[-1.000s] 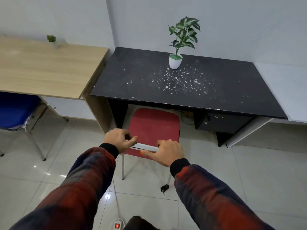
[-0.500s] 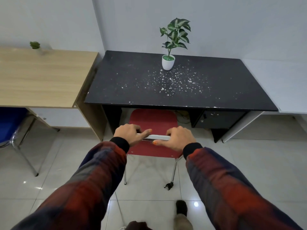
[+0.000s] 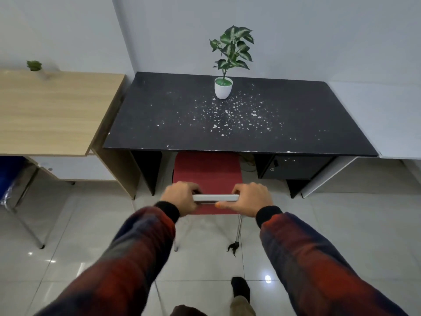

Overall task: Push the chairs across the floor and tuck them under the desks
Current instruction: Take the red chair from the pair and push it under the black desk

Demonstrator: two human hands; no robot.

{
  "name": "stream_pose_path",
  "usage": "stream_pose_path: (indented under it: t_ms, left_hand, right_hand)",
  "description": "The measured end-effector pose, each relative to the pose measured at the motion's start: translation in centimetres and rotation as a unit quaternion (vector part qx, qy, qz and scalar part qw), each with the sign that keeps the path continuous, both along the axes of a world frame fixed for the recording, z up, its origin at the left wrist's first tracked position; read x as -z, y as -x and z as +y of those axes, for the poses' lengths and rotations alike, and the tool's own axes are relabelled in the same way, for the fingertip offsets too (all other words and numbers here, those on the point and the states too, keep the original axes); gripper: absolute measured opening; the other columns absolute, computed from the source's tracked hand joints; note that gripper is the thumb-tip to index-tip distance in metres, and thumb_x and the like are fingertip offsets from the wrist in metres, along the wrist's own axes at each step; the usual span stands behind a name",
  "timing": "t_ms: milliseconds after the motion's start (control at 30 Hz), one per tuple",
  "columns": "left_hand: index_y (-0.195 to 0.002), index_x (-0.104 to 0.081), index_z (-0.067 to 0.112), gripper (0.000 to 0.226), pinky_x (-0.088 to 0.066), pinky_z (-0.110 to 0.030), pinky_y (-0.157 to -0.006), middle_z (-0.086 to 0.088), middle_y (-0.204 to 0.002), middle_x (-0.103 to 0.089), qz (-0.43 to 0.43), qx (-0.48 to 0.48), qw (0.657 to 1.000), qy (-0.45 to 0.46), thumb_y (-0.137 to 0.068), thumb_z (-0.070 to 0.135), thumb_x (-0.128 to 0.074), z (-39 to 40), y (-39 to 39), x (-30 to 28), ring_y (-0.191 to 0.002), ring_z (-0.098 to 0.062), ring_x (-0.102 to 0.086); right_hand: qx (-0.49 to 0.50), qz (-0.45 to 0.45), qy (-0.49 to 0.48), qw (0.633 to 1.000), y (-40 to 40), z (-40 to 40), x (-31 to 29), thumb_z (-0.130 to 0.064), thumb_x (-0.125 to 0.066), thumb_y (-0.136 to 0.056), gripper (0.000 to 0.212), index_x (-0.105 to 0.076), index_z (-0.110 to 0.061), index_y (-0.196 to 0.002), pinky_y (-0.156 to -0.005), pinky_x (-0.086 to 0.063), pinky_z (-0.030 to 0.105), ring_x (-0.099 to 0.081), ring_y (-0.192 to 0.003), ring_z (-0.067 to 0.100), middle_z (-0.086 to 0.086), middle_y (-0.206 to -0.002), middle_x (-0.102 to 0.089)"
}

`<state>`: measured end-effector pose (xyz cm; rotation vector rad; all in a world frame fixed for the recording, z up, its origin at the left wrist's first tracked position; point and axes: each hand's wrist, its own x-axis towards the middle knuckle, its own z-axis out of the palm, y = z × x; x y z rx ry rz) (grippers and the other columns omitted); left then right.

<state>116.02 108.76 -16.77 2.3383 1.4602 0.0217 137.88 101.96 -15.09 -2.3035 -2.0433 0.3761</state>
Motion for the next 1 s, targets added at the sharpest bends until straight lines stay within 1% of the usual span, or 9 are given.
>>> stream_pose_path:
  t_ms: [100, 233, 400, 467, 567, 667, 767, 900, 1000]
  left_hand:
    - [-0.093, -0.067, 0.038, 0.025, -0.056, -0.030, -0.077, 0.012, -0.089, -0.071, 0.055, -0.023, 0.998, 0.026, -0.069, 0.043, -0.065, 3.2, 2.1, -0.4, -0.084, -0.017, -0.067]
    - [-0.094, -0.068, 0.035, 0.025, -0.054, -0.029, -0.074, 0.011, -0.087, -0.070, 0.095, -0.030, 0.995, 0.014, -0.072, 0.044, -0.064, 4.6, 2.6, -0.3, -0.079, -0.017, -0.065]
    - [-0.090, -0.066, 0.035, 0.022, -0.052, -0.027, -0.067, 0.012, -0.083, -0.069, 0.068, -0.051, 0.996, -0.011, -0.073, 0.048, -0.063, 4.0, -0.8, 0.3, -0.076, -0.018, -0.065]
    - [-0.090, -0.066, 0.036, 0.021, -0.050, -0.027, -0.067, 0.011, -0.084, -0.068, 0.056, -0.059, 0.997, -0.014, -0.072, 0.047, -0.063, 3.9, -2.4, 0.2, -0.079, -0.020, -0.065]
    - [-0.089, -0.067, 0.036, 0.022, -0.053, -0.029, -0.071, 0.010, -0.085, -0.069, 0.041, -0.046, 0.998, -0.016, -0.070, 0.045, -0.062, 4.1, -3.8, 0.2, -0.081, -0.020, -0.066]
    - [-0.088, -0.068, 0.037, 0.022, -0.055, -0.031, -0.075, 0.012, -0.085, -0.070, 0.033, -0.047, 0.998, 0.006, -0.069, 0.043, -0.062, 4.8, -3.6, 0.0, -0.080, -0.017, -0.066]
    - [-0.090, -0.068, 0.037, 0.026, -0.056, -0.033, -0.078, 0.014, -0.086, -0.070, 0.038, -0.060, 0.997, 0.010, -0.067, 0.045, -0.063, 5.0, -3.1, -0.2, -0.080, -0.015, -0.066]
    - [-0.090, -0.068, 0.037, 0.025, -0.056, -0.030, -0.074, 0.017, -0.084, -0.070, 0.035, -0.082, 0.996, -0.003, -0.068, 0.049, -0.066, 4.4, -3.4, -0.1, -0.077, -0.010, -0.066]
    - [-0.089, -0.068, 0.037, 0.022, -0.056, -0.028, -0.072, 0.017, -0.082, -0.069, 0.033, -0.105, 0.994, -0.020, -0.070, 0.046, -0.070, 3.9, -3.5, -0.2, -0.076, -0.010, -0.066]
  right_hand:
    - [-0.004, 0.005, -0.002, 1.000, 2.9, 1.7, 0.0, -0.101, -0.038, -0.058, 0.082, -0.065, -0.026, -0.081, -0.069, -0.051, 0.032, -0.061, -0.069, 0.019, -0.006, -0.070, -0.063]
    - [-0.018, 0.004, -0.011, 1.000, 3.6, 3.5, 0.6, -0.099, -0.040, -0.061, 0.082, -0.064, -0.023, -0.076, -0.068, -0.053, 0.034, -0.060, -0.066, 0.020, -0.005, -0.066, -0.062]
    - [-0.032, 0.007, -0.021, 0.999, -0.3, 4.5, 1.0, -0.101, -0.039, -0.056, 0.084, -0.068, -0.025, -0.075, -0.067, -0.051, 0.032, -0.060, -0.066, 0.017, -0.008, -0.063, -0.061]
    - [-0.035, 0.013, -0.018, 0.999, -2.2, 5.1, 0.7, -0.100, -0.042, -0.056, 0.081, -0.068, -0.026, -0.075, -0.068, -0.051, 0.032, -0.060, -0.065, 0.015, -0.010, -0.062, -0.061]
    - [-0.028, 0.014, -0.012, 0.999, -3.9, 5.5, 0.5, -0.100, -0.044, -0.055, 0.080, -0.069, -0.027, -0.077, -0.071, -0.051, 0.032, -0.060, -0.067, 0.014, -0.011, -0.062, -0.060]
    - [-0.034, 0.012, -0.007, 0.999, -3.7, 5.9, 0.5, -0.100, -0.043, -0.056, 0.080, -0.067, -0.027, -0.078, -0.070, -0.050, 0.032, -0.060, -0.068, 0.016, -0.010, -0.064, -0.060]
    - [-0.042, 0.013, -0.016, 0.999, -3.3, 6.1, 0.8, -0.102, -0.038, -0.055, 0.082, -0.063, -0.028, -0.077, -0.068, -0.052, 0.033, -0.061, -0.068, 0.018, -0.008, -0.067, -0.062]
    - [-0.058, 0.018, -0.017, 0.998, -3.7, 6.1, 1.0, -0.101, -0.038, -0.055, 0.082, -0.061, -0.026, -0.076, -0.071, -0.052, 0.035, -0.062, -0.070, 0.021, -0.005, -0.070, -0.064]
    - [-0.067, 0.027, -0.002, 0.997, -3.7, 6.4, 1.0, -0.099, -0.041, -0.057, 0.079, -0.059, -0.025, -0.076, -0.071, -0.051, 0.035, -0.062, -0.073, 0.023, -0.004, -0.073, -0.064]
